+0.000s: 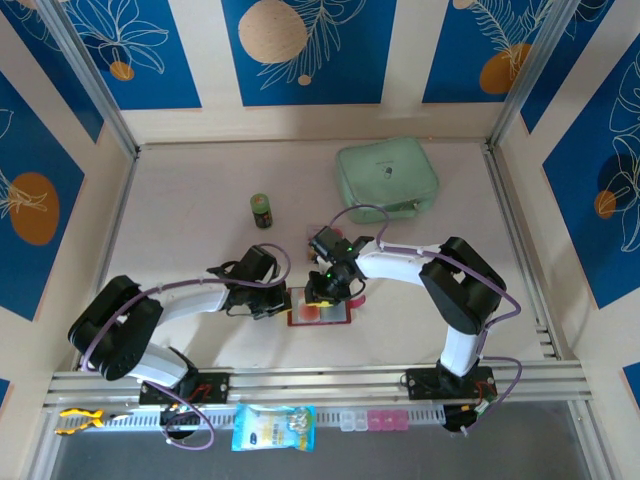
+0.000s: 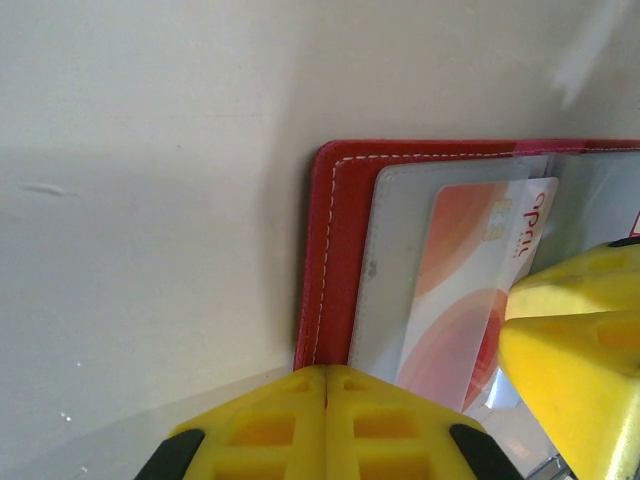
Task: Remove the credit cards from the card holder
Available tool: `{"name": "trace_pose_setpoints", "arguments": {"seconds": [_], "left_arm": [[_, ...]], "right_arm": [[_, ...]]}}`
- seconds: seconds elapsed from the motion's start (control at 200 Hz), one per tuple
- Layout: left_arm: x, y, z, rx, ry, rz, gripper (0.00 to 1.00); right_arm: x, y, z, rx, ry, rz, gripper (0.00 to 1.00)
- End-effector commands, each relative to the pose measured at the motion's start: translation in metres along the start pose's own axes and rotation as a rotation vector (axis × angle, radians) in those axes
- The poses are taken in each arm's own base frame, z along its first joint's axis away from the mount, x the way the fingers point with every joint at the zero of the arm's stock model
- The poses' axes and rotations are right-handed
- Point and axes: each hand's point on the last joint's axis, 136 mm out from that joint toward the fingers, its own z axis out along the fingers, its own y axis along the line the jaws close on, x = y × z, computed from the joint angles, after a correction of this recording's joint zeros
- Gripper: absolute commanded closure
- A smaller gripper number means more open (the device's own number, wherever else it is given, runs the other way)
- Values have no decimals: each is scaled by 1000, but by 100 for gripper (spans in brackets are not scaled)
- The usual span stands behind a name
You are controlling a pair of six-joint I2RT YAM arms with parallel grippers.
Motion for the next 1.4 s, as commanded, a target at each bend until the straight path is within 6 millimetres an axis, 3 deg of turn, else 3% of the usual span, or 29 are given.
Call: {"name": "trace_pose_setpoints", "arguments": {"seconds": [0.0,0.365,0.77,1.11,1.39], "left_arm": [[6,20,1,-63,19,-13,95],[5,34,-12,-81,-3,-35,95],[-5,3,-32,-4,-25,10,96],[-8,-20,-19,58,0,32,97],[-1,-13,-4,27,43,24,98]], "right_arm": [[3,2,-1,13,15,-17,73],[6,19,10,-21,42,-42,73],[4,28,-3,-35,14,-58,73],[2,27,-14,-85,-8,-27,73],[6,16,-11,-127,10,18,74]]}}
